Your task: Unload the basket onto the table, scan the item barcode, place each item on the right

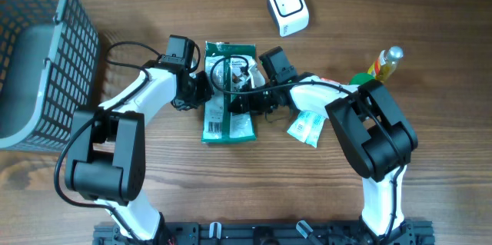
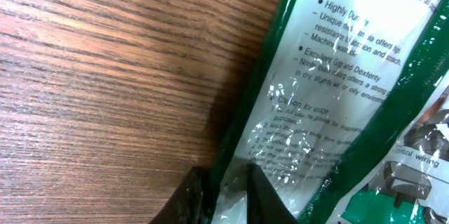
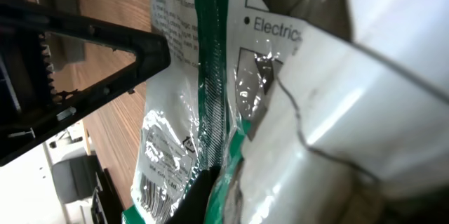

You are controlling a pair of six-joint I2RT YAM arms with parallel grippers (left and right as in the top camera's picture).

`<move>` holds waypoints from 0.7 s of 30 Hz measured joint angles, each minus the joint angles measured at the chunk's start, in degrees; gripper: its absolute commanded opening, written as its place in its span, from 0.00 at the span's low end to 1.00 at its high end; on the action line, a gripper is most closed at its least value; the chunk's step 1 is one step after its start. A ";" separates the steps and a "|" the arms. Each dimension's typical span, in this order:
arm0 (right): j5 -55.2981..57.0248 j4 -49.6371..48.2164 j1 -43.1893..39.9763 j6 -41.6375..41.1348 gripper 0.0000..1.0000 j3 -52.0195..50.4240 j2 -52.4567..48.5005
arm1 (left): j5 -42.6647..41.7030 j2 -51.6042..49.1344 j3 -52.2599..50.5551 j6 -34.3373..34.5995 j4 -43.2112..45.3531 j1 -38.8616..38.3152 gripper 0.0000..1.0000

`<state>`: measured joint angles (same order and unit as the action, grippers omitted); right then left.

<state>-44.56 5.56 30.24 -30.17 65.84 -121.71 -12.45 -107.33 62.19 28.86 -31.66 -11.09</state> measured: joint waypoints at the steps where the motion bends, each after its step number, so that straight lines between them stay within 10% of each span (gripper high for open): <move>1: 0.04 0.02 0.00 0.15 0.04 -0.02 0.00 | 0.13 0.00 -0.02 -0.11 0.11 0.00 0.13; 11: 0.24 0.13 0.04 1.57 0.04 -0.02 0.00 | 2.25 4.33 3.08 -4.63 0.04 7.04 0.22; 12: 0.22 0.13 0.04 1.75 0.04 -0.02 0.00 | 3.23 6.25 3.80 -4.79 0.61 8.94 0.41; 13: 0.24 0.13 0.04 1.77 0.04 -0.02 0.00 | 3.89 7.89 4.35 -4.98 0.85 10.69 1.00; 21: 0.26 0.15 0.04 1.92 0.04 -0.02 0.00 | 5.57 9.42 4.74 -5.68 0.61 15.67 1.00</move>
<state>-44.29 5.72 30.28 -28.25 65.82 -121.71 -6.87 -97.91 66.94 23.18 -31.05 4.58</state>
